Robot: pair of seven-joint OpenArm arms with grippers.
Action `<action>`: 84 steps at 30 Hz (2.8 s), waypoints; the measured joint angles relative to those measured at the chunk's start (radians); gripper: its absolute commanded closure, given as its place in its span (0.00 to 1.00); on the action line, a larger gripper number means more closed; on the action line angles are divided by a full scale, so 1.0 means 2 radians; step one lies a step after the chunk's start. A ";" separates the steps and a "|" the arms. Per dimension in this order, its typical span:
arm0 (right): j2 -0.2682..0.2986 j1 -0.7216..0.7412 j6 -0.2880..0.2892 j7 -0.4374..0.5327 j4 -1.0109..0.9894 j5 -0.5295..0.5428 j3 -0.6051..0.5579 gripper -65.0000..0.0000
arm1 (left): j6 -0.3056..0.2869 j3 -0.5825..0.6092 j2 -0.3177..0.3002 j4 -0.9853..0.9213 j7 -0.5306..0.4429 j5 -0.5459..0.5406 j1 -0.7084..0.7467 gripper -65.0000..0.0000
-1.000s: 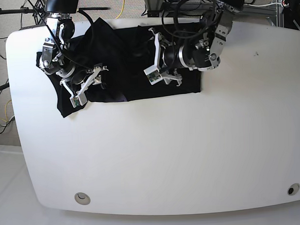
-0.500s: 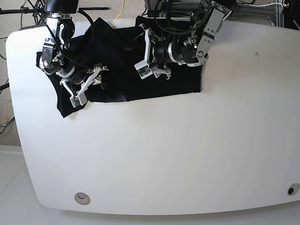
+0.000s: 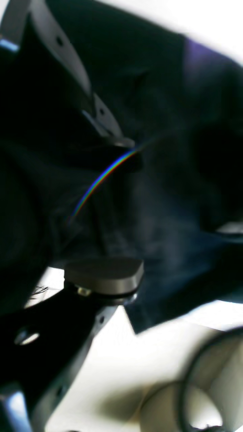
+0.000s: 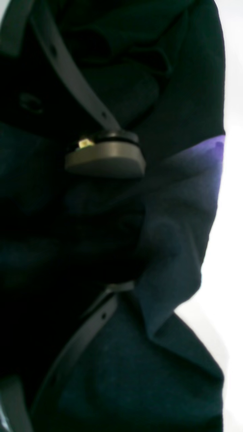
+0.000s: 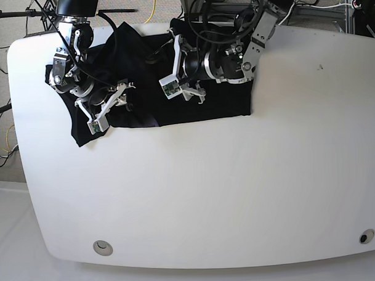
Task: Fold the T-shirt properly
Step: 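Drag the shirt end back with the left gripper, away from the right gripper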
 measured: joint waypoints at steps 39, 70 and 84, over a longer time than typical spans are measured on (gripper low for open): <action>0.000 0.001 0.000 -0.002 0.000 0.000 0.000 0.45 | -0.001 -0.049 -0.068 -0.026 0.033 0.003 -0.006 1.00; 0.001 0.008 0.001 0.009 -0.031 0.015 0.002 0.96 | -0.018 -0.049 -0.081 -0.189 -0.158 -0.056 -0.019 1.00; -0.003 0.045 0.005 0.039 -0.081 0.026 0.000 0.96 | -0.023 -0.076 -0.105 -0.192 -0.157 -0.056 -0.038 1.00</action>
